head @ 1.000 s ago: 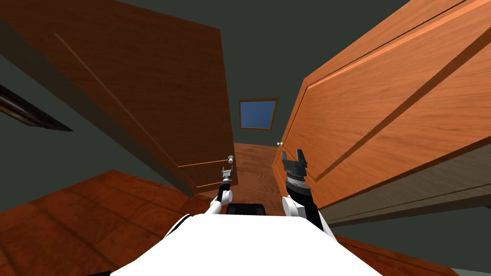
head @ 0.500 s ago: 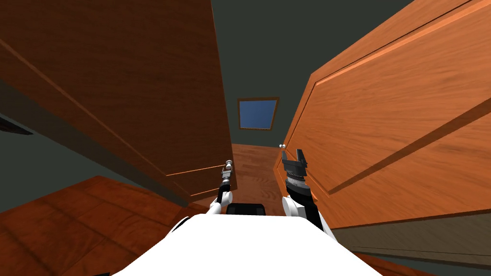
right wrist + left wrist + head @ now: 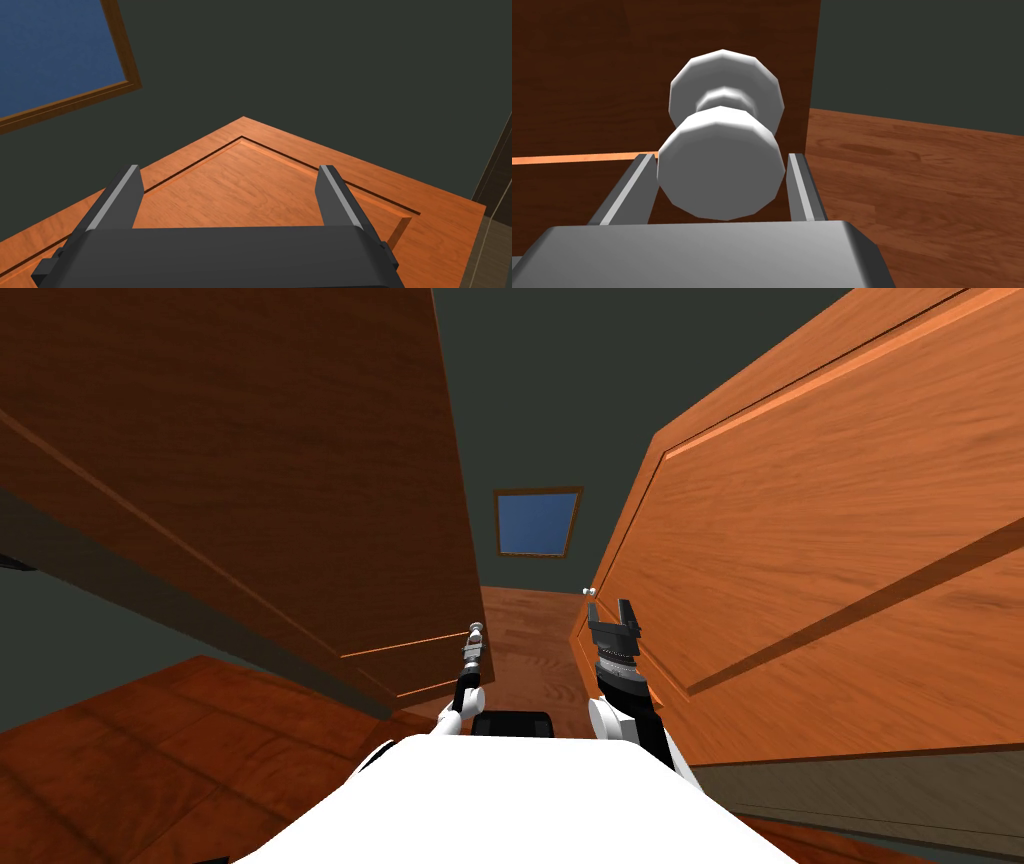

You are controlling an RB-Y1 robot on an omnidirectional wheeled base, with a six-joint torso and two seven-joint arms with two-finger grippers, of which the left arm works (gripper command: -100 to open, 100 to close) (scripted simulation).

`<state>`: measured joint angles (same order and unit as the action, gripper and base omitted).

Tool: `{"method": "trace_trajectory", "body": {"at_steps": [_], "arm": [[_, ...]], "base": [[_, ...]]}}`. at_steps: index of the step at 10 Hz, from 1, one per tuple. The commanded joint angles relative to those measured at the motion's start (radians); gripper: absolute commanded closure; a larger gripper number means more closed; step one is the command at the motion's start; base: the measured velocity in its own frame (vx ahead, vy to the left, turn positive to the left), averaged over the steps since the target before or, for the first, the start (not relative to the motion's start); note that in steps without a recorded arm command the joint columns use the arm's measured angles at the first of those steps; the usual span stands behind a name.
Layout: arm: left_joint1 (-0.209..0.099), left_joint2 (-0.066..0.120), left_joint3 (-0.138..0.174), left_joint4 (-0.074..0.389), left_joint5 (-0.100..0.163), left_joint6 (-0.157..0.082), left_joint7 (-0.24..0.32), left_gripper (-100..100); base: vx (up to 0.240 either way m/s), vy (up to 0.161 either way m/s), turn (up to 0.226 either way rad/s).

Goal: Push the door open

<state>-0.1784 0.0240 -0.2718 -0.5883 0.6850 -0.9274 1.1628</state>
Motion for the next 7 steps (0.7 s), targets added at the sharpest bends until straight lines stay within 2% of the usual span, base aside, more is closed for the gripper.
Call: {"method": "trace_trajectory", "body": {"at_steps": [1, 2, 3, 4, 7], "arm": [[0.001, 0.001, 0.002, -0.001, 0.001, -0.003, 0.000, 100], [0.001, 0.001, 0.002, -0.001, 0.001, -0.003, 0.000, 100], [0.012, 0.009, 0.019, -0.012, 0.014, -0.003, -0.012, 100], [0.015, 0.012, 0.024, -0.016, 0.017, -0.004, -0.015, 100], [0.037, 0.026, 0.066, -0.044, 0.046, -0.012, -0.039, 100]], "base": [[-0.010, -0.001, -0.001], [0.000, 0.000, 0.000], [0.099, -0.014, -0.090], [0.152, 0.003, -0.060], [0.184, 0.007, -0.078]]}}
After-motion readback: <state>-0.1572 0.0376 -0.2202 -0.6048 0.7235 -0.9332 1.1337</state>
